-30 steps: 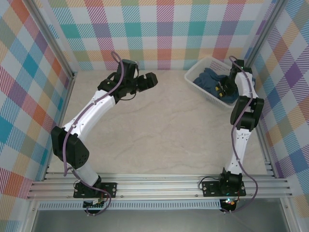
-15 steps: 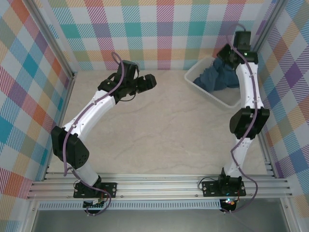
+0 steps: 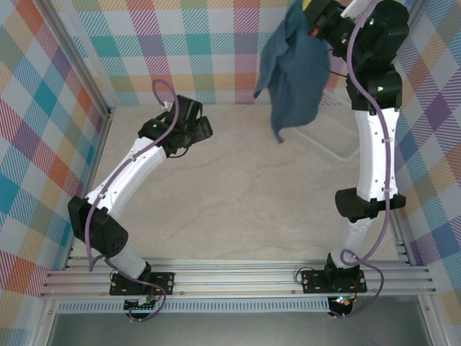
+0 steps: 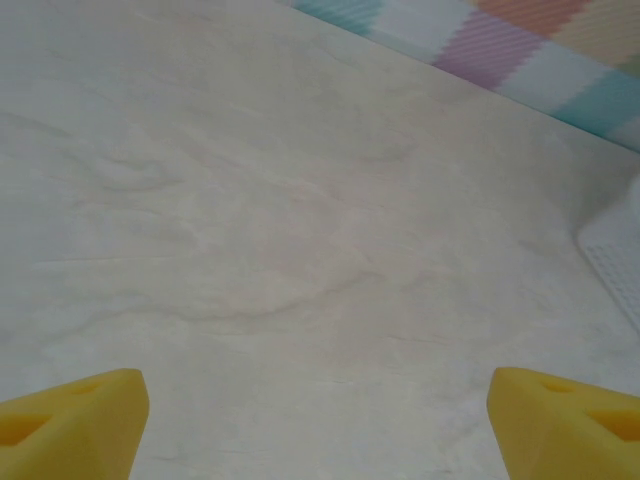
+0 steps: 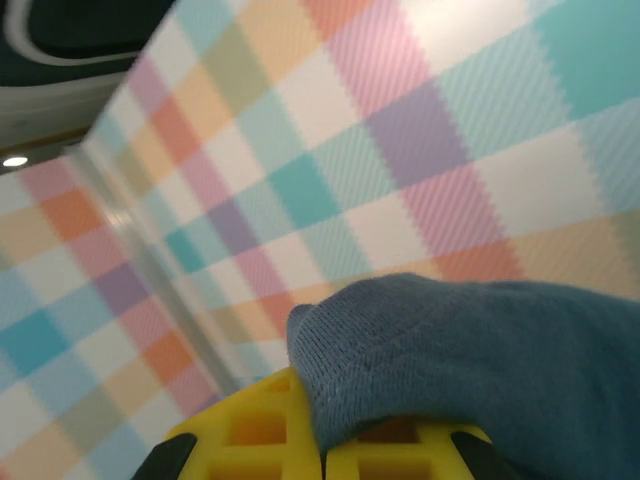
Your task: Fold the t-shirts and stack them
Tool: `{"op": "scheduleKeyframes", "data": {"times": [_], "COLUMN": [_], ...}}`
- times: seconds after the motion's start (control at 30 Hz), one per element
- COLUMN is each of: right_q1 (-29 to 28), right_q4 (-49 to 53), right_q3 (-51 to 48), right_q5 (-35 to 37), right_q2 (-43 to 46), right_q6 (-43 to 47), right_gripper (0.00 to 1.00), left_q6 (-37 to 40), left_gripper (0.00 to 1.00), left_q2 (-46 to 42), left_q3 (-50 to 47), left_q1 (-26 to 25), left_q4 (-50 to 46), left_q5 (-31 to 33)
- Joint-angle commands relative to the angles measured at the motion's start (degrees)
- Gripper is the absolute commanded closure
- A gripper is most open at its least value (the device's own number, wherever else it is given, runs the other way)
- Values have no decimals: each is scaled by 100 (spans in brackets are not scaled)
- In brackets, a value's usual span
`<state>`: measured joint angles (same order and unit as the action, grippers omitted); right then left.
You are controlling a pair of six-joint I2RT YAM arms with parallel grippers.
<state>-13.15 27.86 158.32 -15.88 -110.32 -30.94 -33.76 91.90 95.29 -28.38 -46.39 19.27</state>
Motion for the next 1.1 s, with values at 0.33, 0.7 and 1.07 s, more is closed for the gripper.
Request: {"op": "scheduleKeyframes", "data": {"times": [0.33,0.7,1.07], "right_q1": [-1736,-1752,-1744], "right_q4": [-100,1349,1966], "right_q3": [-2875,-4271,-3746], "right_q5": [-899,-769,-570], "right_q2": [357,-520,-1304], "right_q6": [-306,145,42], "right_gripper": [100,100,100], "left_q6": [-223,818,1580], "left_gripper": [17,31,10], "left_q2": [-1853,-2687,-1112], "left_q3": [-993,-2832,-2949], "left_q1": [76,70,-261], "left_q4": [-432,658,1762], "left_q5": [1423,-1327,-1643]}}
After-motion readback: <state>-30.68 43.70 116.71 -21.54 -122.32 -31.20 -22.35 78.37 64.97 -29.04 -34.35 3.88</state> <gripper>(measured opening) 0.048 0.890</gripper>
